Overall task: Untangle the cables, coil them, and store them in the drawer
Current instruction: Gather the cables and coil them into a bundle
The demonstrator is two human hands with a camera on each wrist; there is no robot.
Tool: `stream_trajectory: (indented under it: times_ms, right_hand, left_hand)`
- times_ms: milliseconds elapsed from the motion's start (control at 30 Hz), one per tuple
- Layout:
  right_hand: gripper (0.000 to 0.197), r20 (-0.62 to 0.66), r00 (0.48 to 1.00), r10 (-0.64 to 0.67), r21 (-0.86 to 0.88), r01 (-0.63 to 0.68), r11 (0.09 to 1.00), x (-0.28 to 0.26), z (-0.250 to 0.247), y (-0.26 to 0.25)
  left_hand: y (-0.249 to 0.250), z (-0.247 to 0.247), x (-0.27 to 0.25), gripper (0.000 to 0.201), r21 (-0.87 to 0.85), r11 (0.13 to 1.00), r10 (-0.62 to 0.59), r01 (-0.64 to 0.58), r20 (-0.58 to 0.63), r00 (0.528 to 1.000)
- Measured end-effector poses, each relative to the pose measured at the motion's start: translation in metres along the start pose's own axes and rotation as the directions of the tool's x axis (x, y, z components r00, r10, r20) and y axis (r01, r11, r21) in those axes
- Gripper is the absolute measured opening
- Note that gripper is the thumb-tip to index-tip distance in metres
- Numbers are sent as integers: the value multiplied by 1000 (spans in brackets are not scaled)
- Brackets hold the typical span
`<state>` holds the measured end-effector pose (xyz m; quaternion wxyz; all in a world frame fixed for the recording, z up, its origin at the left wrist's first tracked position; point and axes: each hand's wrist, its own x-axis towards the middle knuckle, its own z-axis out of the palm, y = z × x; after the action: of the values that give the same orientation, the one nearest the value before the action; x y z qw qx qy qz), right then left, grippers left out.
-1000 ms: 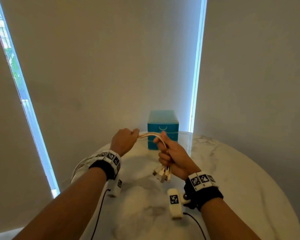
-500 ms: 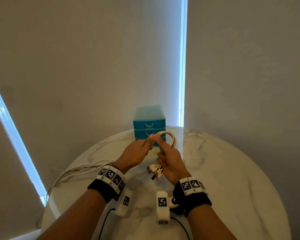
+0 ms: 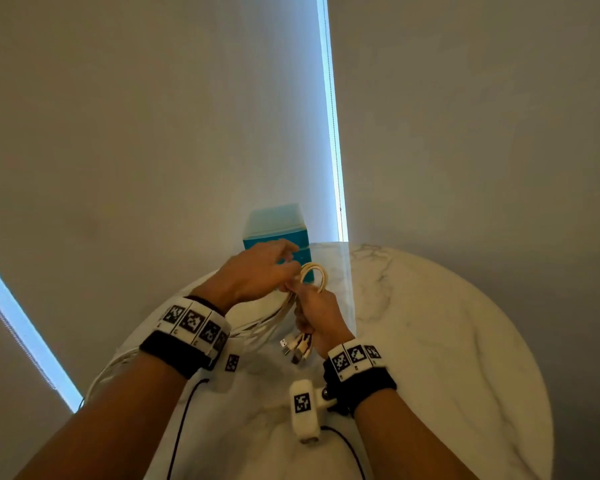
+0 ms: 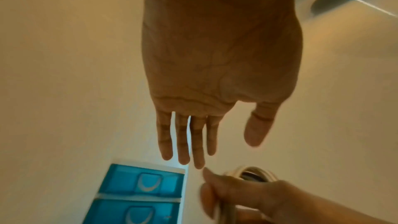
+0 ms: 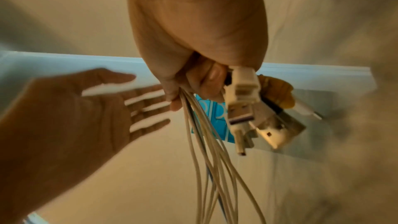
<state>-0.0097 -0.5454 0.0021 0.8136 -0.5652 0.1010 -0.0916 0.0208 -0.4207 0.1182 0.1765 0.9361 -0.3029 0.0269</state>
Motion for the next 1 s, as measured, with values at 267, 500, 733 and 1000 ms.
stream_trajectory:
  times_ms: [267,500,733,1000]
  right_hand:
    - [43,9,975,-224,-437,205,876,-1,6,-8]
    - [28,-13,997,-71,-221,66,973,-4,0,-16]
    - [33,62,997,52,-270,-33,962,-1,-4,-6]
    - [34,110,994,-13,-405,56,913,6,0,6]
  left_hand:
    - [51,10,23,24,624,773,194,-119,-54,980]
    - [59,17,39,21,613,789,211,-38,-212,954]
    - [53,26,37,30,557,825,258,-92,-228,939]
    - [46,29,34,23,475,868,304,-147,-274,912]
